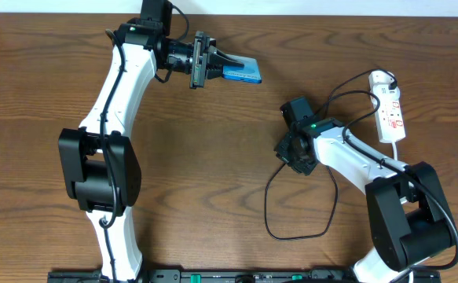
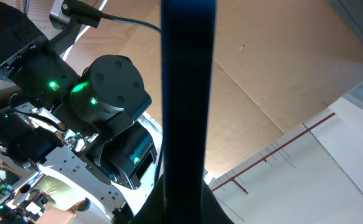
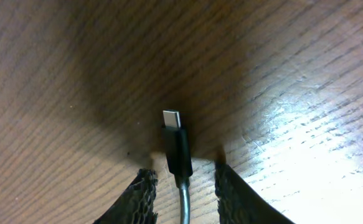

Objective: Plug charger to phone and switch on socket
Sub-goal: 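Close the right gripper on the USB-C plug and lift it, then raise the phone upright with the left gripper and bring the plug toward it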

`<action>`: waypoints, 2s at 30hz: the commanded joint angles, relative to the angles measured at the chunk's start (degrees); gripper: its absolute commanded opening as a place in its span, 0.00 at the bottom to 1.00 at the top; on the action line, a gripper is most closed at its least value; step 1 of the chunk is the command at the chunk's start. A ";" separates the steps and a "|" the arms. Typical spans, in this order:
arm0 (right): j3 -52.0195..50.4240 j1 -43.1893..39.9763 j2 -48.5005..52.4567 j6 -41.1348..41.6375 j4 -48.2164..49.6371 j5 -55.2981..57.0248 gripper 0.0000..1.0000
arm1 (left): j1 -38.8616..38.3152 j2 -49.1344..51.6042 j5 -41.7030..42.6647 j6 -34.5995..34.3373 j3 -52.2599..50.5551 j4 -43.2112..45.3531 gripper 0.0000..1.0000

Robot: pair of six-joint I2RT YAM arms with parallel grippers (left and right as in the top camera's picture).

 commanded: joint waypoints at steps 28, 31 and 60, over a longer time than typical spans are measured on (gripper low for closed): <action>-0.68 -1.40 2.89 -3.80 1.60 -0.44 0.02 | 0.04 -2.01 3.04 0.17 0.44 0.09 0.07; -0.61 -1.44 2.69 -6.78 3.17 -3.89 0.01 | 0.04 -2.01 3.04 0.17 0.44 0.09 0.07; -0.13 -10.78 -26.38 -44.02 4.52 -51.19 0.01 | 0.42 -2.25 3.13 1.66 0.44 21.22 0.07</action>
